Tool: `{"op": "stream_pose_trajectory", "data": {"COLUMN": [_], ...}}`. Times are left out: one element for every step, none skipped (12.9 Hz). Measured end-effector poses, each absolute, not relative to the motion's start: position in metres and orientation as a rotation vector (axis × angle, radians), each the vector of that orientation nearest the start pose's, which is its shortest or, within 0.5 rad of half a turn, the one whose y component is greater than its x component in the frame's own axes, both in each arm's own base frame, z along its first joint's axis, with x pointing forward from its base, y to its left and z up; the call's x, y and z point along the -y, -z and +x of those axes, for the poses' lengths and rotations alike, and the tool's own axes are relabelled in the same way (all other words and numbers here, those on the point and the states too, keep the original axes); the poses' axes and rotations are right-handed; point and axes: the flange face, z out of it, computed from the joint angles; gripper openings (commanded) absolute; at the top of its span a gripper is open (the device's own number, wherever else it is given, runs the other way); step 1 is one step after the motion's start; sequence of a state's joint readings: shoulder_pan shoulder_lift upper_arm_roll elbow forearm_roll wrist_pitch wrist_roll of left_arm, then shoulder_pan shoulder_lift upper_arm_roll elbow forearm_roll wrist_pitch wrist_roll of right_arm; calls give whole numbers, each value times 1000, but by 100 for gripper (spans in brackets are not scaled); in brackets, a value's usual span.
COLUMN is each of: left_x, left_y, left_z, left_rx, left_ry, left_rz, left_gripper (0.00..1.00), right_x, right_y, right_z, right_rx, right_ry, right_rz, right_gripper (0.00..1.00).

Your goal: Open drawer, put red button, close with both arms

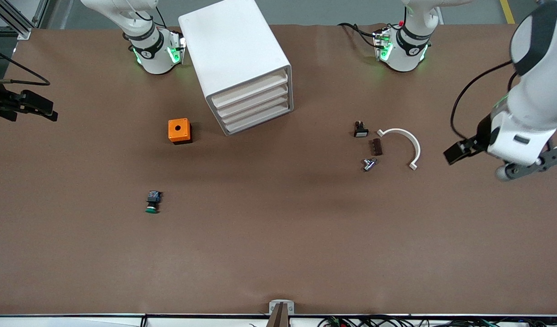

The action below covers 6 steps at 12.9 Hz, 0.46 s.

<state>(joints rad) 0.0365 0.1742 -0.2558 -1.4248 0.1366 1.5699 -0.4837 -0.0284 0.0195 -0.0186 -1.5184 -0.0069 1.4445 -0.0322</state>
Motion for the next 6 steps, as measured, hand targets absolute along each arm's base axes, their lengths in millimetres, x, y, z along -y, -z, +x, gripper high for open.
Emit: {"op": "stream_pose_trajectory", "data": {"left_x": [97, 93, 90, 87, 83, 78], "left_y": [-608, -617, -623, -625, -627, -629], "left_z": [585, 574, 562, 552, 544, 538], "left_rx": [373, 362, 349, 321, 293, 274], "left_ry": [15, 20, 23, 21, 18, 14], "left_rz": [-3012, -3003, -2995, -2990, -2990, -2993], "left_gripper": [100, 100, 100, 100, 100, 100], "right_x": [27, 27, 25, 24, 24, 24], "right_y": [-627, -626, -625, -626, -627, -629], "right_z": [544, 541, 537, 533, 530, 528], "right_rx": [-27, -25, -22, -20, -19, -20], "right_ry": [-128, -110, -103, -98, -90, -79], "right_rz": [-3142, -3142, -3141, -3140, -3140, -3141], "right_gripper": [100, 100, 100, 100, 100, 100]}}
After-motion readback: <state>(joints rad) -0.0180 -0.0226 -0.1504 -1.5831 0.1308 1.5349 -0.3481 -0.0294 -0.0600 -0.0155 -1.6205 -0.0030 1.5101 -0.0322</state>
